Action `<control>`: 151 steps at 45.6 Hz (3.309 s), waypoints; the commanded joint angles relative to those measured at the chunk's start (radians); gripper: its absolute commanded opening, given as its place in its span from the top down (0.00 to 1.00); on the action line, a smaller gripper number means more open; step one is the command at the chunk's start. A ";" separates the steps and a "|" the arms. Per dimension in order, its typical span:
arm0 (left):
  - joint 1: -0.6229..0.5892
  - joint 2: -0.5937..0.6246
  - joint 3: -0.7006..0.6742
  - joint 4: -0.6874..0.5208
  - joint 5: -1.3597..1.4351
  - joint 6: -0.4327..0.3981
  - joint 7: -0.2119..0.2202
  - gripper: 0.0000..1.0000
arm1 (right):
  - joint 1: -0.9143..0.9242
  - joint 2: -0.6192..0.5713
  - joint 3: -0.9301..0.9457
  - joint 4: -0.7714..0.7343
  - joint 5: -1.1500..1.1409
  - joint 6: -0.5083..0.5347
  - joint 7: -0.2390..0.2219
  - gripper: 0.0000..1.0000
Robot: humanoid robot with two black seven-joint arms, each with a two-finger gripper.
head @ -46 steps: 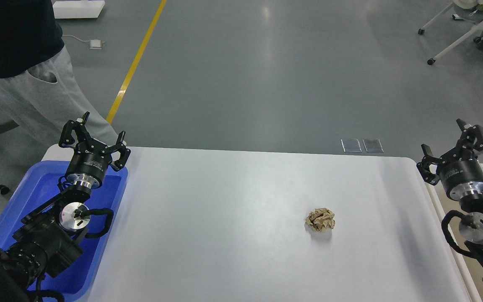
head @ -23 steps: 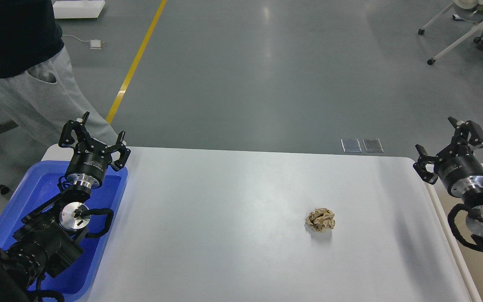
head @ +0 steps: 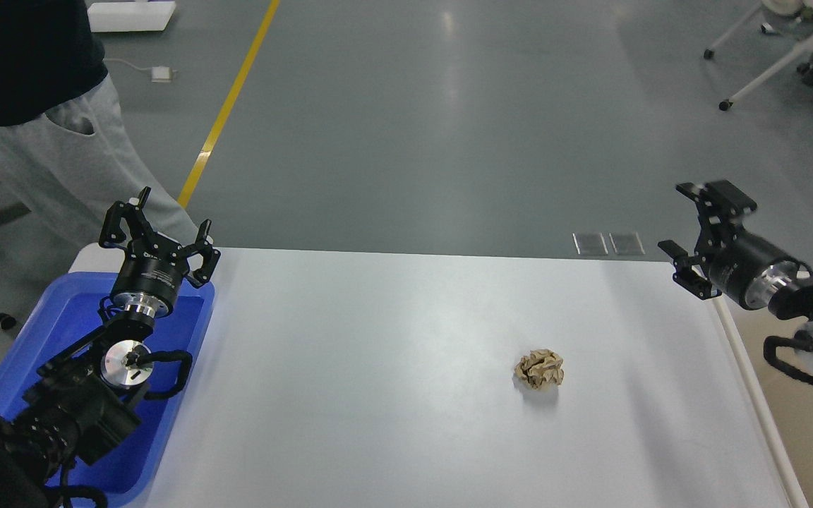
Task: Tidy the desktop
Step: 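Reach the right gripper toward the crumpled brown paper ball, then close the right gripper on the paper ball, then lift the paper ball with the right gripper and carry it toward the beige bin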
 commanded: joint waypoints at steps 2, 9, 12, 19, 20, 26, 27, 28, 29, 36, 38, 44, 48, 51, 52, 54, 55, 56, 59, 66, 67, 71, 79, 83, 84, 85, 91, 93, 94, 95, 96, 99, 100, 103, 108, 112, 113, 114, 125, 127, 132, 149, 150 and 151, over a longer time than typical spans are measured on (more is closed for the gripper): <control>0.000 0.000 0.002 0.000 0.000 -0.004 0.001 0.00 | 0.311 -0.038 -0.391 0.043 -0.115 0.068 -0.198 0.00; 0.000 -0.001 0.002 0.000 0.000 -0.005 0.001 0.00 | 0.474 -0.029 -0.605 0.068 -0.187 0.108 -0.210 0.00; 0.002 -0.001 0.002 0.000 0.000 -0.007 0.001 0.00 | 0.530 -0.023 -0.681 0.072 -0.245 0.131 -0.210 0.00; 0.002 0.000 0.002 0.000 0.000 -0.007 0.001 0.00 | 0.624 0.058 -0.845 0.083 -0.380 0.159 -0.209 0.00; 0.002 0.000 0.002 0.000 0.000 -0.007 0.001 0.00 | 0.630 0.069 -0.862 0.082 -0.399 0.159 -0.210 0.00; 0.002 -0.001 0.002 0.000 0.000 -0.007 0.001 0.00 | 0.632 0.133 -0.961 0.076 -0.528 0.162 -0.209 0.00; 0.002 0.000 0.002 0.000 0.000 -0.007 0.001 0.00 | 0.630 0.142 -0.976 0.076 -0.551 0.162 -0.209 0.00; 0.002 0.000 0.002 0.000 0.000 -0.007 0.001 0.00 | 0.626 0.150 -0.987 0.076 -0.574 0.160 -0.207 0.00; 0.002 0.000 0.002 0.000 0.000 -0.007 0.001 0.00 | 0.621 0.158 -0.993 0.076 -0.594 0.157 -0.207 0.00; 0.002 0.000 0.002 0.000 0.000 -0.007 0.001 0.00 | 0.587 0.182 -1.005 0.074 -0.684 0.152 -0.199 0.00; 0.002 0.000 0.002 0.000 0.000 -0.007 0.001 0.00 | 0.583 0.198 -1.011 0.074 -0.703 0.149 -0.199 0.00; 0.002 0.000 0.002 0.000 0.000 -0.007 0.001 0.00 | 0.583 0.285 -1.043 0.063 -0.753 0.145 -0.198 0.00; 0.000 0.000 0.002 0.000 0.000 -0.007 0.001 0.00 | 0.578 0.340 -1.068 0.033 -0.764 0.142 -0.198 0.00; 0.000 0.000 0.002 0.000 0.000 -0.007 0.001 0.00 | 0.570 0.373 -1.099 0.007 -0.781 0.134 -0.193 0.00; 0.000 0.000 0.002 0.000 0.000 -0.007 0.001 0.00 | 0.567 0.383 -1.108 -0.004 -0.787 0.131 -0.192 0.00; 0.000 -0.001 0.004 0.000 0.000 -0.007 0.001 0.00 | 0.563 0.400 -1.120 -0.024 -0.796 0.128 -0.190 0.00; 0.000 -0.001 0.004 0.000 0.000 -0.007 0.001 0.00 | 0.561 0.409 -1.125 -0.033 -0.798 0.126 -0.190 0.00; 0.000 -0.001 0.004 0.000 0.000 -0.008 0.001 0.00 | 0.561 0.419 -1.128 -0.039 -0.799 0.123 -0.190 0.00; 0.000 -0.001 0.004 0.000 0.000 -0.008 0.001 0.00 | 0.555 0.432 -1.131 -0.056 -0.799 0.122 -0.190 0.00; 0.000 -0.001 0.004 0.000 0.000 -0.008 0.001 0.00 | 0.512 0.445 -1.133 -0.104 -0.808 0.106 -0.190 0.00; 0.000 -0.001 0.004 0.000 0.000 -0.008 0.003 0.00 | 0.509 0.445 -1.133 -0.108 -0.813 0.102 -0.190 0.00; 0.000 -0.001 0.004 0.000 0.000 -0.008 0.001 0.00 | 0.509 0.445 -1.134 -0.121 -0.824 0.099 -0.190 0.00; 0.000 -0.001 0.004 0.000 0.000 -0.008 0.001 0.00 | 0.504 0.446 -1.137 -0.165 -0.824 0.097 -0.190 0.00; 0.000 -0.001 0.004 0.000 0.000 -0.008 0.001 0.00 | 0.491 0.446 -1.137 -0.187 -0.824 0.094 -0.190 0.00; 0.000 -0.001 0.004 0.000 0.000 -0.007 0.001 0.00 | 0.488 0.448 -1.137 -0.190 -0.824 0.094 -0.190 0.00; 0.000 -0.001 0.004 0.000 0.000 -0.007 0.001 0.00 | 0.486 0.449 -1.136 -0.193 -0.824 0.094 -0.190 0.00; 0.000 -0.001 0.004 0.000 0.000 -0.008 0.001 0.00 | 0.474 0.455 -1.134 -0.199 -0.824 0.093 -0.190 0.00; 0.000 -0.001 0.002 0.000 0.000 -0.007 0.003 0.00 | 0.469 0.455 -1.133 -0.204 -0.824 0.091 -0.190 0.00; 0.000 -0.001 0.002 0.000 0.000 -0.008 0.001 0.00 | 0.466 0.455 -1.129 -0.207 -0.824 0.091 -0.190 0.00; 0.000 -0.001 0.004 0.000 0.000 -0.008 0.003 0.00 | 0.465 0.457 -1.128 -0.208 -0.824 0.088 -0.190 0.00; 0.000 -0.001 0.002 0.000 0.000 -0.008 0.001 0.00 | 0.463 0.457 -1.126 -0.210 -0.824 0.083 -0.190 0.00; 0.000 -0.001 0.004 0.000 0.000 -0.008 0.001 0.00 | 0.451 0.468 -1.125 -0.220 -0.822 0.059 -0.190 0.01; 0.000 -0.001 0.002 0.000 0.000 -0.008 0.001 0.00 | 0.448 0.469 -1.125 -0.224 -0.822 0.051 -0.190 0.01; 0.000 -0.001 0.004 0.000 0.000 -0.008 0.003 0.00 | 0.438 0.472 -1.125 -0.230 -0.822 0.034 -0.189 0.02; 0.000 -0.001 0.004 0.000 0.000 -0.008 0.003 0.00 | 0.434 0.474 -1.123 -0.231 -0.822 0.027 -0.184 0.15; 0.000 -0.001 0.004 0.000 0.000 -0.008 0.003 0.00 | 0.434 0.482 -1.122 -0.233 -0.813 0.031 -0.172 0.35; 0.000 -0.001 0.004 0.000 0.000 -0.008 0.001 0.00 | 0.434 0.485 -1.122 -0.236 -0.812 0.034 -0.173 0.52; 0.000 -0.001 0.004 0.000 0.000 -0.008 0.001 0.00 | 0.434 0.488 -1.122 -0.237 -0.812 0.039 -0.175 0.64; 0.000 -0.001 0.004 0.000 0.000 -0.008 0.003 0.00 | 0.443 0.500 -1.131 -0.242 -0.807 0.085 -0.181 1.00; 0.000 -0.001 0.004 0.000 0.000 -0.008 0.001 0.00 | 0.446 0.498 -1.126 -0.242 -0.807 0.096 -0.179 1.00; 0.000 -0.001 0.004 0.000 0.001 -0.008 0.001 0.00 | 0.452 0.494 -1.125 -0.240 -0.805 0.096 -0.179 1.00; 0.000 -0.001 0.004 0.000 0.000 -0.008 0.001 0.00 | 0.593 0.419 -1.122 -0.150 -0.761 0.183 -0.178 1.00; 0.000 -0.001 0.004 0.000 0.001 -0.008 0.001 0.00 | 0.610 0.408 -1.122 -0.139 -0.752 0.192 -0.178 1.00; 0.000 -0.001 0.004 0.000 0.000 -0.008 0.001 0.00 | 0.630 0.396 -1.122 -0.122 -0.743 0.200 -0.178 1.00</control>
